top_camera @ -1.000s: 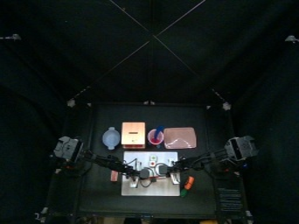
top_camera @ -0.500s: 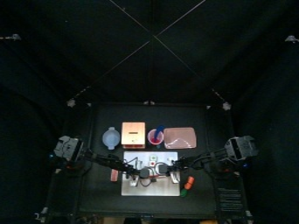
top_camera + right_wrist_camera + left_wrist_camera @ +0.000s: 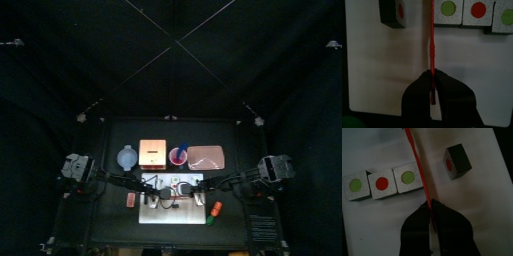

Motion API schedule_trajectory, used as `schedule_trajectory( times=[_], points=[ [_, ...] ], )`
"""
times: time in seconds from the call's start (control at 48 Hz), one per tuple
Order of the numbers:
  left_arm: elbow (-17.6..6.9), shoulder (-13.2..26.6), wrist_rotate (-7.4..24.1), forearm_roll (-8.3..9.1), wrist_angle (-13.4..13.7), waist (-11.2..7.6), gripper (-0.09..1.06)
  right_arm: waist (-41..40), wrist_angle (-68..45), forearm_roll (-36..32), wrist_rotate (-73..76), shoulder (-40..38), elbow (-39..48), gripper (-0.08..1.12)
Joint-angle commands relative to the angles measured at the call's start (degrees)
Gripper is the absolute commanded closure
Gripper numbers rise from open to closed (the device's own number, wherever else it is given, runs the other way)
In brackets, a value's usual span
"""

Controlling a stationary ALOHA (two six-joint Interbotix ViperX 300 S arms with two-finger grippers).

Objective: Cut the sushi into 4 pieces with the knife
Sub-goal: Cut the sushi into 4 pieces

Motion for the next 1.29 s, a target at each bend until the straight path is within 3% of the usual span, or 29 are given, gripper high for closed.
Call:
schedule_trajectory(
  times=[0.021, 0.292, 0.479, 0.729, 0.938, 1.125, 1.292],
  points=[
    [-1.2, -1.7, 0.6, 0.53, -0.1, 0.26, 0.60, -0.5, 0.7, -0.1, -0.3, -2.3, -2.3, 0.91],
    [-1.4, -4.5, 0.5, 0.70, -2.0, -0.18, 0.54, 0.0, 4.0, 0.1, -0.1, -4.2, -3.5, 0.91],
    [-0.8, -5.4, 0.5, 0.70, -4.4, -0.97, 0.42, 0.3, 4.5, 0.6, -0.1, -4.3, -3.4, 0.91],
    [-0.4, -7.9, 0.4, 0.53, -3.9, -1.49, 0.28, 0.5, 7.0, 0.6, -0.1, -7.0, -3.5, 0.91],
    [2.8, -13.7, 0.2, 0.53, -5.5, -1.23, 0.28, 0.5, 12.6, 2.7, 0.0, -13.6, -1.8, 0.91],
    [7.6, -19.4, 0.3, 0.26, -12.0, -0.97, 0.28, 0.1, 23.2, 7.9, 0.1, -22.5, 1.5, 0.91],
    [11.9, -23.8, 0.3, -0.79, -20.2, -0.26, 0.28, -2.2, 30.4, 13.0, 0.1, -28.8, 5.4, 0.89]
  ],
)
